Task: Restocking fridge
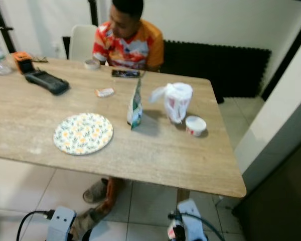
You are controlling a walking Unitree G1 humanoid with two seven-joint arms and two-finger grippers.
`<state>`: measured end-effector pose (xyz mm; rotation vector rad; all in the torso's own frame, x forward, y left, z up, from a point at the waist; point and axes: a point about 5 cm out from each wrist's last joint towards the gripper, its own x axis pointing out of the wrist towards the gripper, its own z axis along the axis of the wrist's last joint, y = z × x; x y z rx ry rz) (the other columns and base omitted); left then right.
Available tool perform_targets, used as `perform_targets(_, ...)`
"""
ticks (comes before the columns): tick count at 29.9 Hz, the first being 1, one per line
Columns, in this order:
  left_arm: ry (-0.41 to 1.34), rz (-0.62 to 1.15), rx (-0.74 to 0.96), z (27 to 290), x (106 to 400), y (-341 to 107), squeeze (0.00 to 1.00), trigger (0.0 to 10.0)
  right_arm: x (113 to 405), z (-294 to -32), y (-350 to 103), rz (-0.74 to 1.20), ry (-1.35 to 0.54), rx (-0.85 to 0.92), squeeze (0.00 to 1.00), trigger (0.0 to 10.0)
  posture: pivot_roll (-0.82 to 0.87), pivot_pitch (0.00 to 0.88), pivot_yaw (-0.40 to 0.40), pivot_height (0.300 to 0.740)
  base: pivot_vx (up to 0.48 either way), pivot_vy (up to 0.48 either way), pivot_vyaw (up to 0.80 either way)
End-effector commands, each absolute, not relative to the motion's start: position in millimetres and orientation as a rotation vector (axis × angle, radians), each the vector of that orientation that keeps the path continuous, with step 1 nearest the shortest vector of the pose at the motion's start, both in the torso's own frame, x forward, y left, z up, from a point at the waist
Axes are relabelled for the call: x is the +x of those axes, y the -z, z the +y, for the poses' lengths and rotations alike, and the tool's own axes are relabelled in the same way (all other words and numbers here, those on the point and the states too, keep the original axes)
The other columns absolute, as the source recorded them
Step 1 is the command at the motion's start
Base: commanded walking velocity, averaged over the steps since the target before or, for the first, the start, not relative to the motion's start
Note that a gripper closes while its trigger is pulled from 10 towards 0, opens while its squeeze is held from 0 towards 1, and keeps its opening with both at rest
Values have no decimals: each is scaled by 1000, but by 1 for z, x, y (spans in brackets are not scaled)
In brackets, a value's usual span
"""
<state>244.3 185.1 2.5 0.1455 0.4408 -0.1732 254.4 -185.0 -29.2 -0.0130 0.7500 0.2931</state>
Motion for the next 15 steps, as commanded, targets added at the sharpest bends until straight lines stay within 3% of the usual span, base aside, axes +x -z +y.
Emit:
perform_targets(1, 158, 553, 149, 184, 235, 18, 0, 10000, 234, -194, 47, 842, -203, -3, 0, 0, 22, 149, -19, 740, 0, 0, 0)
perform_targets(3, 176, 608, 171, 182, 231, 28, 0, 10000, 227, -197, 53, 863, -161, 5, 0, 0, 18, 133, -11, 740, 0, 0, 0)
perform_targets(4, 194, 647, 190, 180, 227, 36, 0, 10000, 221, -201, 57, 876, -118, 19, 0, 3294, 11, 119, 4, 740, 0, 0, 0)
perform_targets(5, 194, 647, 190, 180, 227, 36, 0, 10000, 221, -201, 57, 876, -118, 19, 0, 3294, 11, 119, 4, 740, 0, 0, 0)
perform_targets(6, 204, 682, 205, 178, 223, 42, 0, 10000, 216, -204, 60, 887, -86, 21, 0, 10000, 10, 111, 17, 740, 0, 0, 0)
perform_targets(15, 223, 712, 215, 172, 224, 50, 0, 10000, 206, -203, 68, 886, 7, 24, 0, 10000, -18, 70, 58, 740, 0, 0, 0)
